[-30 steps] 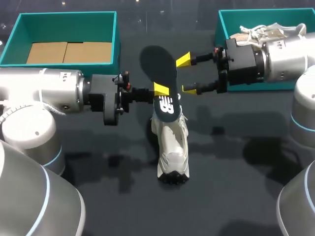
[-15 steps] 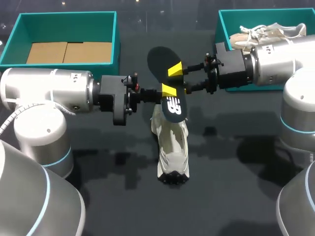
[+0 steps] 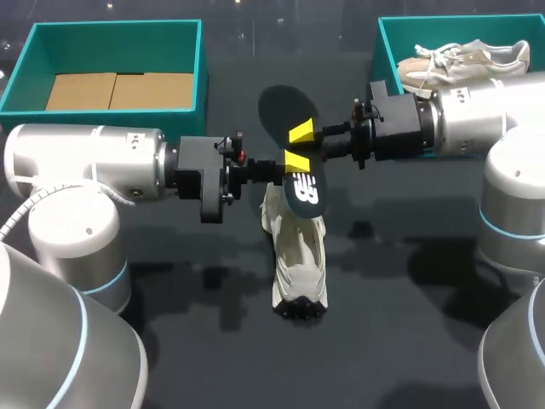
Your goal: Take the shoe out of the shoebox, open the shoe tongue, remove and reinsert the insole, then place the shoe into the shoebox
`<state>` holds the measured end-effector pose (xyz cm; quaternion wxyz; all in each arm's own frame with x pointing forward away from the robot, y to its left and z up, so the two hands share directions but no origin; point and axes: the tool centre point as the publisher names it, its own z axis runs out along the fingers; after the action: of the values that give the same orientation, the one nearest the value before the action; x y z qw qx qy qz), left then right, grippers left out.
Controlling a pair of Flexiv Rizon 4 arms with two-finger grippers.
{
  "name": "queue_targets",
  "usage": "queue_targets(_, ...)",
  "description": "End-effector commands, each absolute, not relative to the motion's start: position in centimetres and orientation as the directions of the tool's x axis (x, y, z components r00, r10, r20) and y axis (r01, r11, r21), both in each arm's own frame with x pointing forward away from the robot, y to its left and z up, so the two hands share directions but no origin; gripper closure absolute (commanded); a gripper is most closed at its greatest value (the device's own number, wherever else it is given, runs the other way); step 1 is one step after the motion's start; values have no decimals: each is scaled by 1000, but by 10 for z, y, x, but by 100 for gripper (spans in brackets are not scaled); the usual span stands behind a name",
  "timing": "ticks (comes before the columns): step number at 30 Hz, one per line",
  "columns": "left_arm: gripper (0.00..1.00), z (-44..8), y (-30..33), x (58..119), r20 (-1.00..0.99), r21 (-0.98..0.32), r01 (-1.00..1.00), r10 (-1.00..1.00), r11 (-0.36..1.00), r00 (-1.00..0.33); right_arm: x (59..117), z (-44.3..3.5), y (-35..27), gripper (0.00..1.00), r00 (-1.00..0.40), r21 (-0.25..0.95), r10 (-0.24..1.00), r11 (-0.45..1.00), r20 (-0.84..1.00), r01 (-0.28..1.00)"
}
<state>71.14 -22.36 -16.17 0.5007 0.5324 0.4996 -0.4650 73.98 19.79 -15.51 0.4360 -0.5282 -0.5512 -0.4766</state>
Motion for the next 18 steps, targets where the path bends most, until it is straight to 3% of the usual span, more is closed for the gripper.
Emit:
queue_targets(1, 100, -162, -225, 711, -996, 71, 997, 63, 5, 71, 739, -157, 198, 91, -61, 64, 165, -16, 984, 998)
queue_targets(2, 100, -162, -225, 711, -996, 71, 997, 63, 6, 71, 739, -157, 198, 100, -61, 64, 164, -16, 985, 998)
queue_targets(8, 100, -163, -225, 709, -996, 70, 998, 64, 8, 69, 740, -158, 196, 100, -58, 61, 160, -17, 985, 998)
queue_targets(9, 76, -163, -225, 708, -995, 69, 998, 66, 5, 69, 740, -159, 196, 100, -57, 60, 160, -17, 986, 998)
queue_targets(10, 0, -164, -224, 707, -995, 70, 998, 71, 3, 70, 739, -159, 195, 100, -56, 59, 159, -18, 986, 998)
queue_targets(18, 0, -147, -171, 695, -984, 15, 1000, 179, -6, 16, 730, -164, 189, 100, -34, 36, 161, -10, 986, 999)
